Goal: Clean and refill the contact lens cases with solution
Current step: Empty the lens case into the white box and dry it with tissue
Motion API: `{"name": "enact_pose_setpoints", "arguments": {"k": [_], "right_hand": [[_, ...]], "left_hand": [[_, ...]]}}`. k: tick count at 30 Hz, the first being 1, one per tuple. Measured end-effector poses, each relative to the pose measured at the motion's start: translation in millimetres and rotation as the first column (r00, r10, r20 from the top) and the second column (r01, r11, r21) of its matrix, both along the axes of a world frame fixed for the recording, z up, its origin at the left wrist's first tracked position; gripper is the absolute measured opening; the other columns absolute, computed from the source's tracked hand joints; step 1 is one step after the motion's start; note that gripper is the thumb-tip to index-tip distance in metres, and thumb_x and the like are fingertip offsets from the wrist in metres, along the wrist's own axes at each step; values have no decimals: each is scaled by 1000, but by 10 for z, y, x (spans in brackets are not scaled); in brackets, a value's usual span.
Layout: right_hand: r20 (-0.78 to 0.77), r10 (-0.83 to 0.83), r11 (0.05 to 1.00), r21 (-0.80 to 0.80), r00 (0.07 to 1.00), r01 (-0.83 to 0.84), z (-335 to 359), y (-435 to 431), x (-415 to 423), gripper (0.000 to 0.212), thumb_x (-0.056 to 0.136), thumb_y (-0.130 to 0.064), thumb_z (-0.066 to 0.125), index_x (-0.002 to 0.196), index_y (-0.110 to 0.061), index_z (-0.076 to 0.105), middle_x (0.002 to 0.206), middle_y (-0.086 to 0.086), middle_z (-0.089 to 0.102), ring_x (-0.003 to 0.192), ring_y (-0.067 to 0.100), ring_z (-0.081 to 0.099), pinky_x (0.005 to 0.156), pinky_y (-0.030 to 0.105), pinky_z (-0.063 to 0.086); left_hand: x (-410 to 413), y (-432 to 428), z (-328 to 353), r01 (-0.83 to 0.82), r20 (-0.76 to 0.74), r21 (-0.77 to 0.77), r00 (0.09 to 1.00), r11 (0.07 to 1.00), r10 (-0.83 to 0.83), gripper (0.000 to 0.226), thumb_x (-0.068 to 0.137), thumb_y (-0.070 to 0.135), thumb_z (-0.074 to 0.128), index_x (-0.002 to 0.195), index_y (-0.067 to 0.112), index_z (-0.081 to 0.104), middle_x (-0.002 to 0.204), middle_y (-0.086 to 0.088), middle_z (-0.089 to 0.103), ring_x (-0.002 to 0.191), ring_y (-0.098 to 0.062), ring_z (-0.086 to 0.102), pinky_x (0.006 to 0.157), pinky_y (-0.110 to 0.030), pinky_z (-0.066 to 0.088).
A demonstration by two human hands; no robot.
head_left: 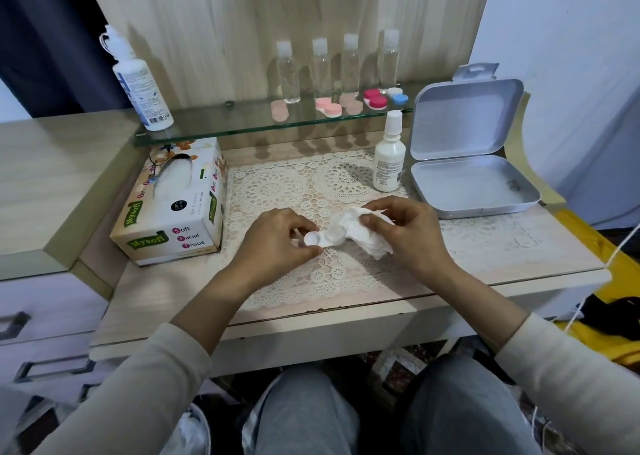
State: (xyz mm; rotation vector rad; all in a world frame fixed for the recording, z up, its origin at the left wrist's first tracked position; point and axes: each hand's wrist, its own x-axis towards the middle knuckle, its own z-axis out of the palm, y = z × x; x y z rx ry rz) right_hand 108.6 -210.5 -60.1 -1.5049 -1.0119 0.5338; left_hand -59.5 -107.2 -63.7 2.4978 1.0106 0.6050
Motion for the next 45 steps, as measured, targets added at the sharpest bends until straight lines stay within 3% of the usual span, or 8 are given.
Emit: {"name": "enact_pose_setpoints", "arguments": {"k": [5, 13, 20, 25, 30, 36, 41, 45], "right_hand": [[18, -49, 998, -33, 999, 50, -41, -34, 16, 27, 78, -6, 71, 73, -24, 51, 60, 10, 59, 51, 13, 51, 45, 21, 39], [58, 45, 998, -48, 997, -43, -33, -101, -164, 21, 79, -3, 67, 75, -23, 64, 80, 5, 68, 74, 15, 63, 66, 27, 49], [93, 292, 955, -76, 952, -285, -21, -181, -839, 28, 82, -3, 64, 89, -30, 66, 85, 11, 68, 80, 33, 61, 69, 42, 49], [59, 516, 852, -143, 855, -504, -161, -185, -1535, 20, 84, -2, 62, 97, -16, 69, 78, -2, 65, 54, -3, 53, 51, 10, 37], [8, 670, 719, -251, 742, -647, -580, -101, -2188, 17, 84, 2, 62, 98, -5, 70, 88, -3, 66, 63, -16, 55, 62, 6, 41], [26, 714, 634, -447, 699, -631, -1399, 58, -2852, 12, 84, -1, 61, 90, 1, 72, 89, 12, 71, 58, -10, 53, 58, 7, 39], [114, 723, 614, -559, 682, -558, -1919, 297, -3241, 15, 84, -5, 60, 92, -2, 72, 97, 11, 71, 88, 16, 62, 73, 13, 37], [165, 736, 589, -634, 657, -501, -2323, 478, -3480, 15, 84, -10, 60, 93, -8, 73, 100, 11, 71, 96, 24, 63, 84, 23, 45]], "left_hand": [[15, 35, -118, -8, -7, 81, 1000, 997, 9, 29, 72, 35, 76, 97, 22, 70, 93, 7, 67, 83, -8, 50, 72, -24, 37], [-195, -102, -17, -11, -7, 62, 1000, 998, 11, 37, 84, 37, 63, 118, 22, 61, 116, 3, 61, 111, -14, 47, 85, -18, 28], [-1157, -412, -42, -172, 74, 117, 984, 978, 164, 31, 84, 32, 64, 110, 16, 67, 114, -4, 64, 111, -20, 53, 93, -19, 30], [-2043, -752, -242, -333, 228, 82, 924, 939, 307, 32, 82, 33, 54, 96, 10, 72, 93, -3, 70, 88, -9, 57, 80, -20, 42], [-2830, -1084, -723, -552, 93, -77, 825, 830, 557, 21, 84, 19, 66, 102, 10, 70, 90, -4, 69, 67, 2, 51, 65, -1, 36], [-3439, -1315, -1596, -709, -276, -385, 699, 591, 659, 30, 90, 33, 55, 110, 14, 68, 100, -11, 70, 92, -25, 65, 78, -30, 49], [-3706, -1418, -2058, -720, -382, -469, 688, 511, 618, 34, 95, 35, 47, 115, 14, 65, 110, -10, 67, 97, -23, 62, 79, -28, 46], [-3902, -1462, -2303, -739, -433, -488, 668, 465, 605, 34, 94, 35, 48, 113, 14, 66, 111, -8, 67, 98, -21, 62, 78, -26, 45]]}}
